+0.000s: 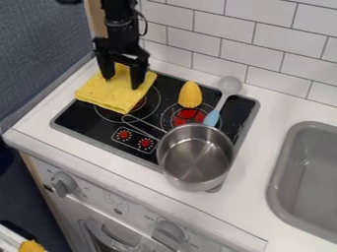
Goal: Move the yellow cloth to the left bottom corner of the burner.
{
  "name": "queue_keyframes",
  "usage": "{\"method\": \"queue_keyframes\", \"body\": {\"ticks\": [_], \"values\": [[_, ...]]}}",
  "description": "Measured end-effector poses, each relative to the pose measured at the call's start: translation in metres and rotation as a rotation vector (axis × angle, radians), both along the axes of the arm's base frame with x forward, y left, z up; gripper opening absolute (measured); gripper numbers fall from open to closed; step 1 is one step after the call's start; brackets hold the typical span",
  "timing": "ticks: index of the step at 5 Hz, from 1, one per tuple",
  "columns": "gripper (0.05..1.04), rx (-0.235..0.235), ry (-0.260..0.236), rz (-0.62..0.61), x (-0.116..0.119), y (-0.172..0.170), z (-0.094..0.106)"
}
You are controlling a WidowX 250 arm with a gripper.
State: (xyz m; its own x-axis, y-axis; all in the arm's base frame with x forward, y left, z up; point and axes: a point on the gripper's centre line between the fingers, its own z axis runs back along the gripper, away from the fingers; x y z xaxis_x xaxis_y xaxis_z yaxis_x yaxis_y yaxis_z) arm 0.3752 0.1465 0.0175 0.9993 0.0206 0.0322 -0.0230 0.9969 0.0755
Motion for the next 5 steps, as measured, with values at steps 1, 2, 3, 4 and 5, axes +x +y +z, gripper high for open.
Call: {"method": "queue_keyframes", "body": {"ticks": [1, 2, 3, 4, 5], "values": [[1.001, -0.001, 0.013, -0.011, 0.002, -0.001, -0.003], [1.001, -0.016, 0.03, -0.046, 0.001, -0.01, -0.007], [1.0, -0.04, 0.032, -0.05, -0.014, -0.018, -0.009], [0.999, -0.055, 0.05, -0.051, -0.046, -0.02, -0.006], [0.999, -0.067, 0.062, -0.016, -0.07, -0.008, -0.006]]}}
